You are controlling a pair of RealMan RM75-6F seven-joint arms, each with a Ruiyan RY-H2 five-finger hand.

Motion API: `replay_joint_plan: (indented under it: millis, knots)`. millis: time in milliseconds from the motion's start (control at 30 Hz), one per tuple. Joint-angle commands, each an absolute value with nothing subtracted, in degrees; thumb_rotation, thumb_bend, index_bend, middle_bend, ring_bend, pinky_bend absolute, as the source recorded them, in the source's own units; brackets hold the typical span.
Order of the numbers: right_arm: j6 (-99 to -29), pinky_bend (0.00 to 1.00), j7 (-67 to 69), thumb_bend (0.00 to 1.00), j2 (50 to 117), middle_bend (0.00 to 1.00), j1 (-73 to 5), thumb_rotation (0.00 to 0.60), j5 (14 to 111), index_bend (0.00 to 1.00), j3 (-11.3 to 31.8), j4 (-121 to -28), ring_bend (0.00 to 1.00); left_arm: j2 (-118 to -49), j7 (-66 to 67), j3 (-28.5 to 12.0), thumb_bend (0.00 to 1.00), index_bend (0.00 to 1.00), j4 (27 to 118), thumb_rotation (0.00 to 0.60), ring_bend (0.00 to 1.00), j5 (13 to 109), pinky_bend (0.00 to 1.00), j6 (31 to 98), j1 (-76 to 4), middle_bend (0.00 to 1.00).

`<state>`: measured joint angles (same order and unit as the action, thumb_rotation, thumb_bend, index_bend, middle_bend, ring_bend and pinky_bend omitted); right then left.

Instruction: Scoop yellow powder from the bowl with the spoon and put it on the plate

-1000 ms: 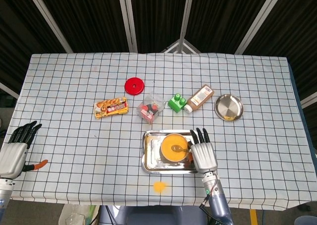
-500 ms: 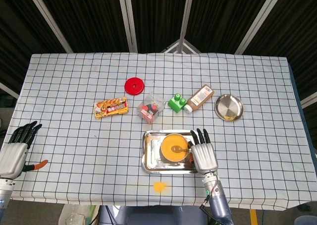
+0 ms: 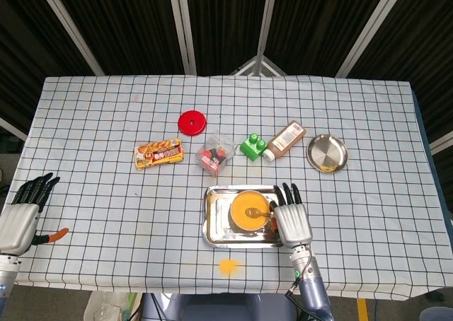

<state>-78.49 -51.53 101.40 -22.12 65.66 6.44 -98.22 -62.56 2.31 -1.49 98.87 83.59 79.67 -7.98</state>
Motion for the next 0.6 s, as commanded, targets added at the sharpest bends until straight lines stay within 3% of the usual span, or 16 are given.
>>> replay_joint_plan:
  millis: [33,600]
  knots:
    - [-78.52,0.00,-51.40,0.52,101.37,0.14,-22.08,0.600,65.57,0.46,6.31,-98.16,0.00,-62.58,2.35,-1.47,0.00,0.00,98.88,0.600,0.00,83.57,0.00,79.62,-7.99,0.00]
    - [-79.35,0.00,-50.55,0.52,100.75,0.14,-21.87,0.600,66.18,0.44,5.76,-99.11,0.00,-62.56,2.50,-1.42,0.00,0.00,98.97,0.600,0.00,83.67,0.00,79.70,-7.97,0.00]
